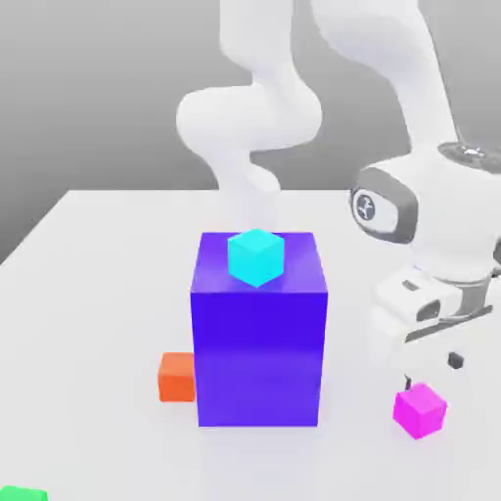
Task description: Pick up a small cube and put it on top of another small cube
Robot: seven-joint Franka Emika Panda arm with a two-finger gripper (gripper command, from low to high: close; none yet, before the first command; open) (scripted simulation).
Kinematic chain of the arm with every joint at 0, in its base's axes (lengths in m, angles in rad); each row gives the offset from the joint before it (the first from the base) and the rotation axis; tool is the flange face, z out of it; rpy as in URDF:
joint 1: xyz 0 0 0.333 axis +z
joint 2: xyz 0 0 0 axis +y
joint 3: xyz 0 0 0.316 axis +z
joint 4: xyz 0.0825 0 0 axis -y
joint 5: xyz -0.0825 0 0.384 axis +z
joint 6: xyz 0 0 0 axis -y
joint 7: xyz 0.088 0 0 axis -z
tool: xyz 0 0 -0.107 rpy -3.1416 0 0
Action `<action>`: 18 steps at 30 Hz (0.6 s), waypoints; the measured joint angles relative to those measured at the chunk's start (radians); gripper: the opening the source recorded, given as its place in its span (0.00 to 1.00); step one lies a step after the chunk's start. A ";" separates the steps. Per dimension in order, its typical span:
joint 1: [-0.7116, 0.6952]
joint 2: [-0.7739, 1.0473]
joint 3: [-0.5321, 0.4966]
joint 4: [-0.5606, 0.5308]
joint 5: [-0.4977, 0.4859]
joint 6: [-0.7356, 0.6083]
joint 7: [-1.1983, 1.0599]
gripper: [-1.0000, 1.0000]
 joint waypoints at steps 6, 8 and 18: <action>0.045 0.097 -0.054 0.020 -0.048 0.076 0.037 0.00; 0.045 0.097 -0.054 0.020 -0.049 0.077 0.038 0.00; -0.095 -0.063 -0.021 0.050 0.095 -0.119 -0.121 0.00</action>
